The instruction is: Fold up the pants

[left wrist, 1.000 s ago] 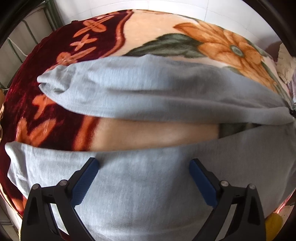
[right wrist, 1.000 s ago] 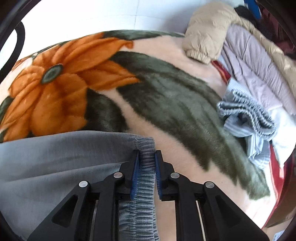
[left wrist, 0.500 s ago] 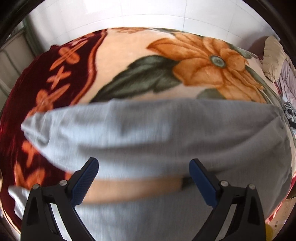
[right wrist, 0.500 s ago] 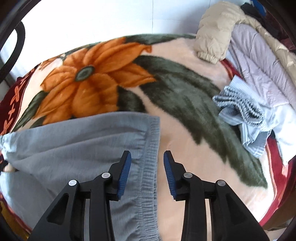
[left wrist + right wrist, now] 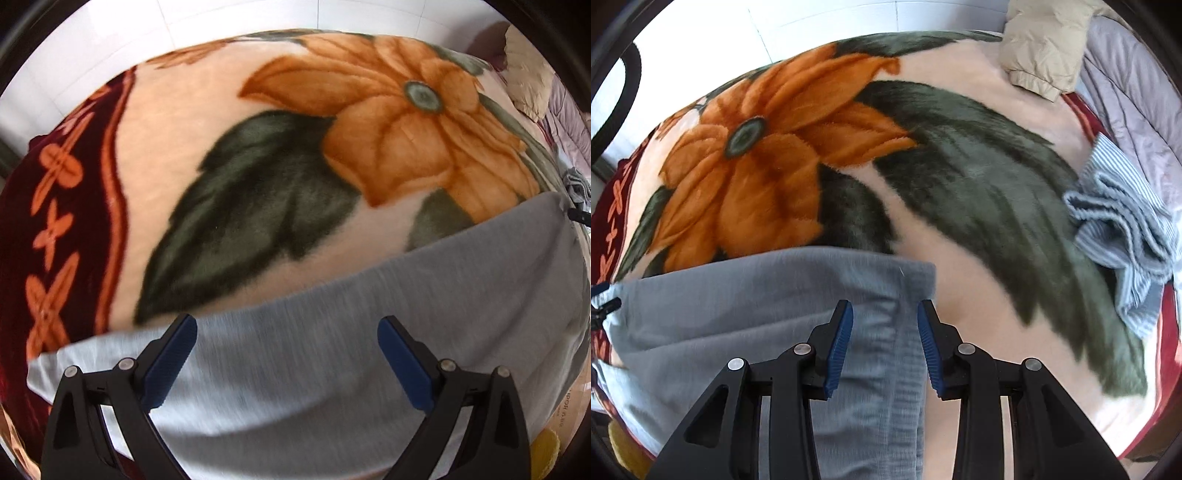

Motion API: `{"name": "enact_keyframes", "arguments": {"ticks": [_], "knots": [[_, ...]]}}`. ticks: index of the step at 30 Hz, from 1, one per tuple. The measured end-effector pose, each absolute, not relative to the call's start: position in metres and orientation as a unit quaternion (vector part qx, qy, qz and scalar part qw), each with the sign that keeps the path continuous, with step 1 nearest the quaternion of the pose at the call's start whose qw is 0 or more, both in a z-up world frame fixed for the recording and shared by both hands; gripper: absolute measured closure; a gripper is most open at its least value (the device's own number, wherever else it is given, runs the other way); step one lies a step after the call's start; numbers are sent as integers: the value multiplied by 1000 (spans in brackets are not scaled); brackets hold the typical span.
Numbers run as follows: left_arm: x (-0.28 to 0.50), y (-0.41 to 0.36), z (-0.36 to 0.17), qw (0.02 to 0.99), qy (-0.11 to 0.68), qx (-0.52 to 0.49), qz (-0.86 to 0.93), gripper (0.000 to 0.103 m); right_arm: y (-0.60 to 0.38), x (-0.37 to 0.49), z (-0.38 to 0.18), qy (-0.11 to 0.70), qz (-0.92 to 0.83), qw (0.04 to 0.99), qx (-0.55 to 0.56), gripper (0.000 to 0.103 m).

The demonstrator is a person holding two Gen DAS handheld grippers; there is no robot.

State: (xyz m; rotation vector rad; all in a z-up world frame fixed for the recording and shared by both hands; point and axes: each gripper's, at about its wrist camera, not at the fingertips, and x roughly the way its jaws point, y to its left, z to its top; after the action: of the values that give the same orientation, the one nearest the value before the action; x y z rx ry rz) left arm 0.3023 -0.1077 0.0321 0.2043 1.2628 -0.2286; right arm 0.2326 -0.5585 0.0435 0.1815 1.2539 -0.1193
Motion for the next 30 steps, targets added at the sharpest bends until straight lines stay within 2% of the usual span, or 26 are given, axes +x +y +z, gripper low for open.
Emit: {"name": "enact_keyframes", "arguments": {"ticks": [4,7,12,14,16,17,18,19,20,21,24,30], "knots": [[314,-110,19,779,605,102,-128,3,-561,249,34,595,-62,797,78,60],[314,-121,-3,765,609,167,-129,0,-559,259,27,602,-80,793,50,54],[315,-111,-6,766,615,130,-139,1,-563,265,14,599,-88,794,51,46],[311,-111,-4,768,609,129,-149,8,-566,263,15,594,-91,796,68,46],[306,-111,0,770,603,129,-163,26,-566,262,16,593,-88,797,69,47],[302,-112,3,772,598,128,-173,33,-565,261,18,592,-85,799,69,54],[299,-112,6,773,596,126,-179,48,-562,261,19,590,-80,800,70,63],[297,-113,8,773,595,124,-181,67,-560,260,21,589,-80,802,65,64],[295,-111,12,774,595,115,-183,76,-556,259,24,585,-79,806,49,73],[296,-109,14,773,597,108,-185,94,-553,258,26,582,-74,809,41,79],[294,-100,24,778,596,70,-187,97,-546,253,38,566,-67,822,19,81],[299,-103,56,803,568,40,-174,99,-553,235,72,512,-53,856,47,81]]}}
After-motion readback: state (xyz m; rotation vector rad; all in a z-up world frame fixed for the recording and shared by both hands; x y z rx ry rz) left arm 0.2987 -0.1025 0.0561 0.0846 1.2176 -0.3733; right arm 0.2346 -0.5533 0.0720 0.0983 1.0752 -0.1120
